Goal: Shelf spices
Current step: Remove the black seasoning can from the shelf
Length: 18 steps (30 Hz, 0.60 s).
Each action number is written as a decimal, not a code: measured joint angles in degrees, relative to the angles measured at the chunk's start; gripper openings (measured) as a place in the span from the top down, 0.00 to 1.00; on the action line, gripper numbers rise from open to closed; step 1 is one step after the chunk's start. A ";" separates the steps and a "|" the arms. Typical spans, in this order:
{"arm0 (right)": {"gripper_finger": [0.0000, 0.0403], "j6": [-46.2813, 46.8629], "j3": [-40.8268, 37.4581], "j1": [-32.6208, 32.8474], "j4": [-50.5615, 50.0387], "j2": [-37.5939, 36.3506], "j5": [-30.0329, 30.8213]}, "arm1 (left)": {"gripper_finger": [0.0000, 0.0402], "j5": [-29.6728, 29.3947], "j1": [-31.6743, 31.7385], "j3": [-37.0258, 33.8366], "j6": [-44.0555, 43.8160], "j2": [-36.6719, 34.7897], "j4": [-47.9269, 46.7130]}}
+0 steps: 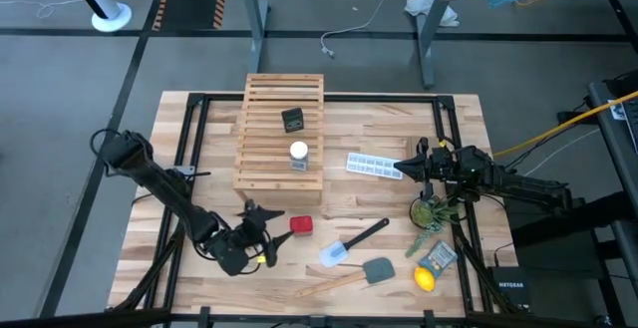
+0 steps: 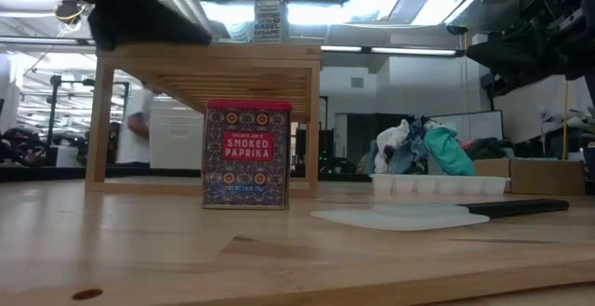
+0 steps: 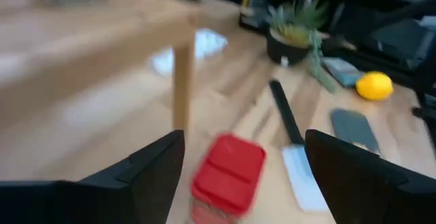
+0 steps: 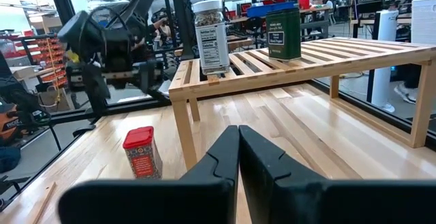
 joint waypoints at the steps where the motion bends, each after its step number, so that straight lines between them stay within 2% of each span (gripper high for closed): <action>1: 0.96 -0.02 0.00 0.00 0.00 0.00 0.00 | 0.26 -1.38 0.16 0.00 1.82 -0.58 -0.02; 5: 0.96 -0.01 0.01 0.00 0.00 0.00 -0.02 | 0.26 -4.98 1.66 0.00 9.24 -3.44 -0.14; 18: 0.96 0.00 0.00 0.00 0.35 0.00 -2.10 | 0.26 -5.35 10.29 0.00 31.41 -15.57 -1.13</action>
